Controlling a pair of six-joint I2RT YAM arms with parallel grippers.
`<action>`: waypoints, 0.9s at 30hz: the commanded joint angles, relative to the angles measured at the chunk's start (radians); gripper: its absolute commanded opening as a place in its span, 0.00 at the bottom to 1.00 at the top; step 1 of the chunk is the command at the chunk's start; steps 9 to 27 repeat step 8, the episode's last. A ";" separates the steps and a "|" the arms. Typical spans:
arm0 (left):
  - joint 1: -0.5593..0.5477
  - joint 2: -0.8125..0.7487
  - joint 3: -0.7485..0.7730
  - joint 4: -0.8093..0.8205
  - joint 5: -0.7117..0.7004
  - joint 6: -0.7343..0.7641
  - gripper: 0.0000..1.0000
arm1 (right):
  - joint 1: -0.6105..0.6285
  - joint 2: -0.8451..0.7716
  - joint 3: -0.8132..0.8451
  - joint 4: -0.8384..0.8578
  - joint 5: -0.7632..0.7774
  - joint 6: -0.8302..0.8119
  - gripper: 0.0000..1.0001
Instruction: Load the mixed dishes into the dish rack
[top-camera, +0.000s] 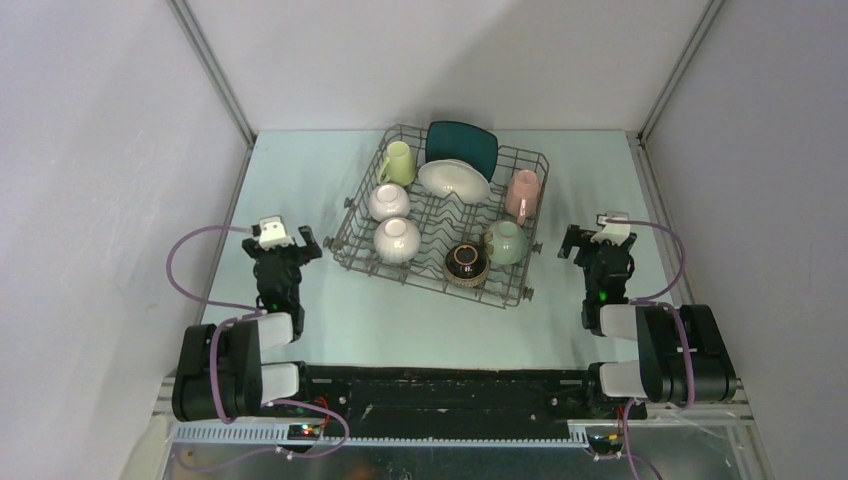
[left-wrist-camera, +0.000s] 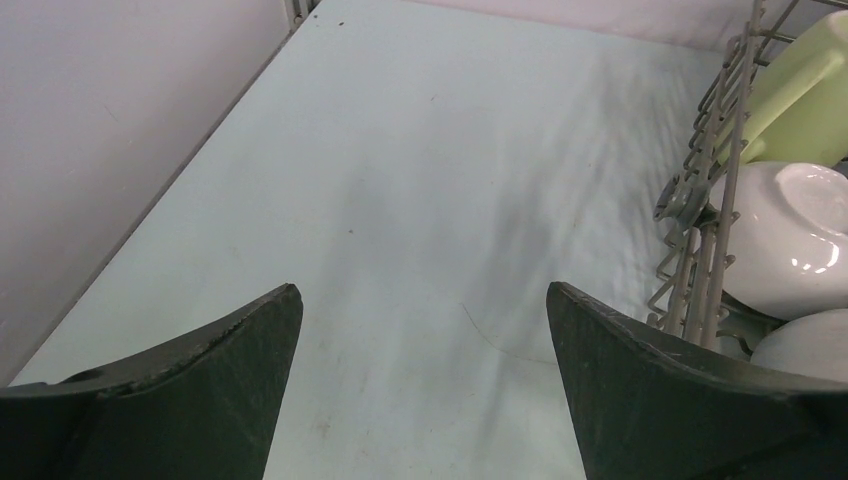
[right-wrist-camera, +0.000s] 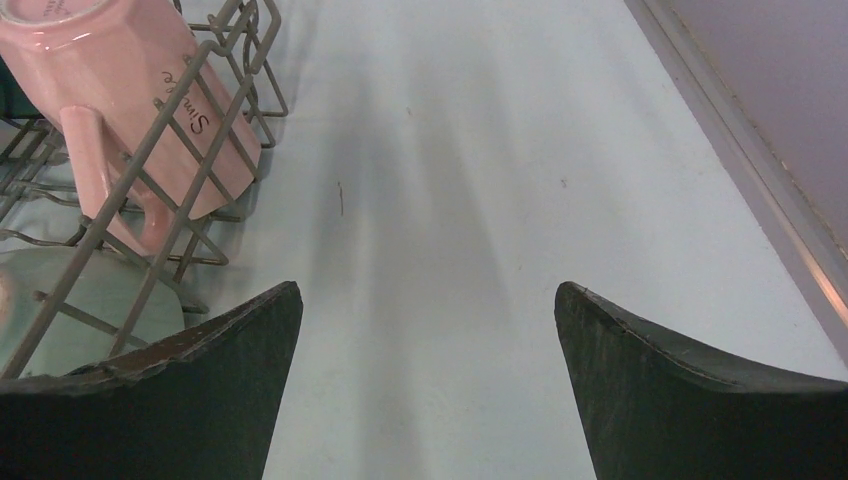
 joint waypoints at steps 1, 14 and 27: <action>-0.006 0.003 0.021 0.017 -0.001 0.027 1.00 | -0.003 0.001 0.031 0.013 -0.017 0.002 1.00; -0.006 0.004 0.021 0.014 -0.003 0.027 1.00 | -0.003 0.001 0.030 0.014 -0.017 0.002 1.00; -0.006 0.004 0.021 0.014 -0.003 0.027 1.00 | -0.003 0.001 0.030 0.014 -0.017 0.002 1.00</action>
